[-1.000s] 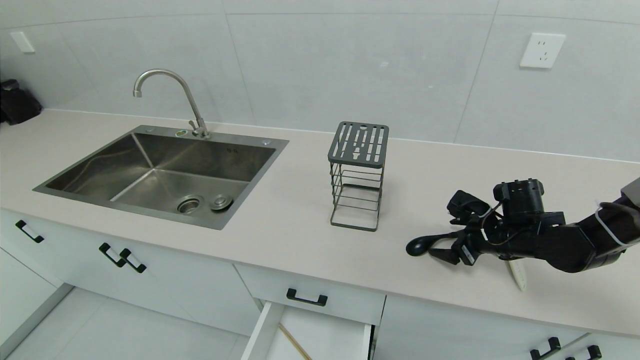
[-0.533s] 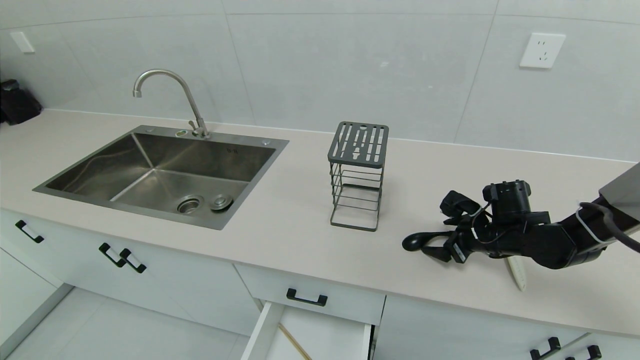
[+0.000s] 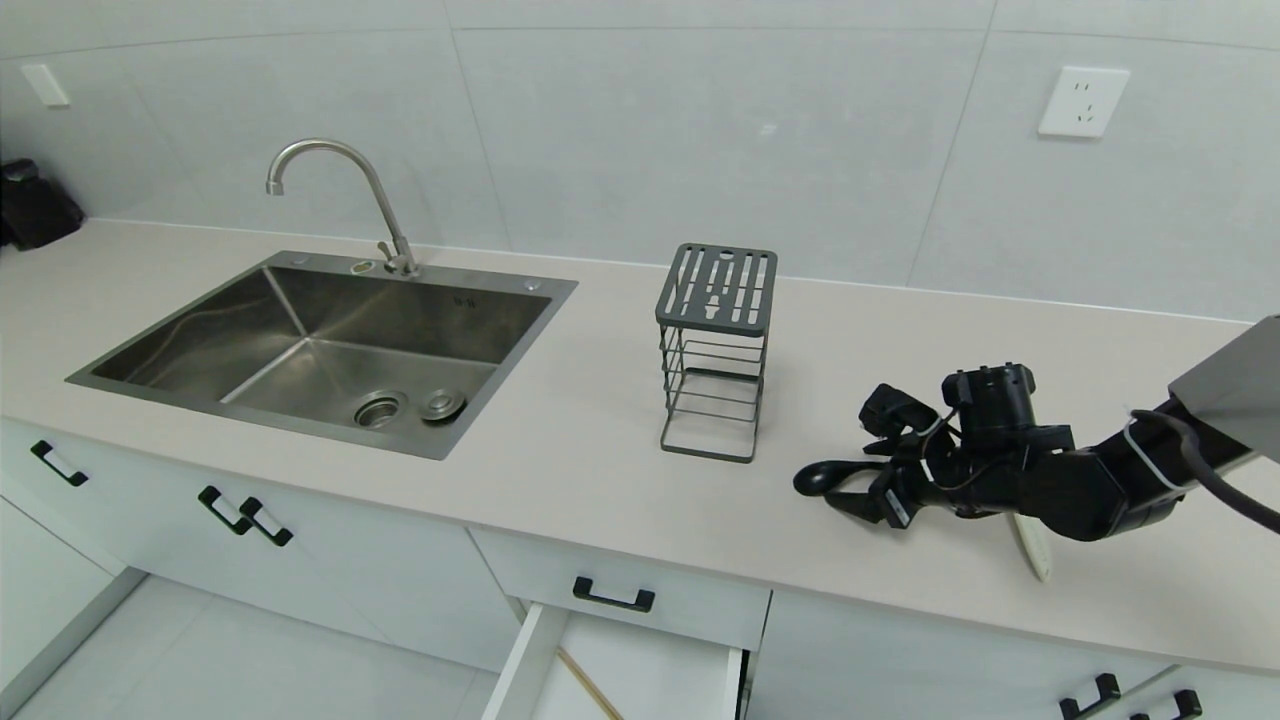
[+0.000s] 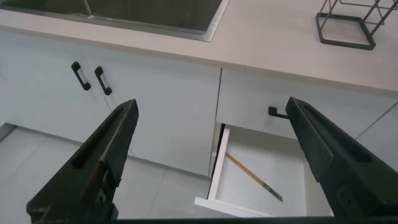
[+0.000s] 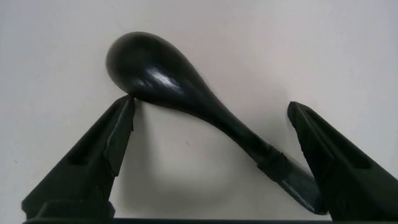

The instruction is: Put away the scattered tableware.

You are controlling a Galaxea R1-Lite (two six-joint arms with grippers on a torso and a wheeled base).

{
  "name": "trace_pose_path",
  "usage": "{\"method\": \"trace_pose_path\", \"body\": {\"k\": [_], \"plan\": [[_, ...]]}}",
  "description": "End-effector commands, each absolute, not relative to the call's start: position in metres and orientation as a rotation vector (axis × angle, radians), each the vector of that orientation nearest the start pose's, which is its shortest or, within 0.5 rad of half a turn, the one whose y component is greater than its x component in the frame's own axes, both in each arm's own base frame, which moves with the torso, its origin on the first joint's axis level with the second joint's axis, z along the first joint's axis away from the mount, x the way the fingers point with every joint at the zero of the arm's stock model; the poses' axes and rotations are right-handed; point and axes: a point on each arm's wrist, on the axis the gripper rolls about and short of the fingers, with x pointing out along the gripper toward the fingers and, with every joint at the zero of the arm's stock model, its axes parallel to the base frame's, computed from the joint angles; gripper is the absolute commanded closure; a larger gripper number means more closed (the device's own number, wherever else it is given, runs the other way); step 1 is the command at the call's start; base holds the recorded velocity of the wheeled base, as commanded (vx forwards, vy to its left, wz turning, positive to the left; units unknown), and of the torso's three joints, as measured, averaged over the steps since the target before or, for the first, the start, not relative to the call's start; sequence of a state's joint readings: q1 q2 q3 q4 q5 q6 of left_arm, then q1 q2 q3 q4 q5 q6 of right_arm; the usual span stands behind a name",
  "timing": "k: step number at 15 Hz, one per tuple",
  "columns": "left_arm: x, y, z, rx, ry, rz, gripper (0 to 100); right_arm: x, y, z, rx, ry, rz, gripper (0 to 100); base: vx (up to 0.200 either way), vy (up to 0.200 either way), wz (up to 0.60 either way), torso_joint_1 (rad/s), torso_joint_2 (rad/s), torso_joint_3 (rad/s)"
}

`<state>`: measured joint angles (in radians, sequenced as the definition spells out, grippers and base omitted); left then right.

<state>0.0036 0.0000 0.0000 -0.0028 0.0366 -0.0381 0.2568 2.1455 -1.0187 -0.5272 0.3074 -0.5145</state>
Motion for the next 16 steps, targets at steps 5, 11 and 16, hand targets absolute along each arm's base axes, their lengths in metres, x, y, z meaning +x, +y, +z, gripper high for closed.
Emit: {"method": "trace_pose_path", "body": {"k": [5, 11, 16], "plan": [[-0.023, 0.001, 0.076, -0.038, -0.004, 0.041, 0, 0.367, 0.118, 0.067, -0.451, 0.472, 0.717, 100, 0.000, 0.000, 0.00, 0.000, 0.00, 0.000], [-0.023, 0.001, 0.076, -0.038, -0.004, 0.041, 0, 0.322, 0.126, 0.087, -0.462, 0.428, 0.753, 100, 0.000, 0.000, 0.00, 0.000, 0.00, 0.000], [-0.023, 0.001, 0.076, -0.038, -0.004, 0.040, 0, 0.283, 0.140, 0.105, -0.428, 0.382, 0.774, 100, 0.000, 0.000, 0.00, 0.000, 0.00, 0.000]]}}
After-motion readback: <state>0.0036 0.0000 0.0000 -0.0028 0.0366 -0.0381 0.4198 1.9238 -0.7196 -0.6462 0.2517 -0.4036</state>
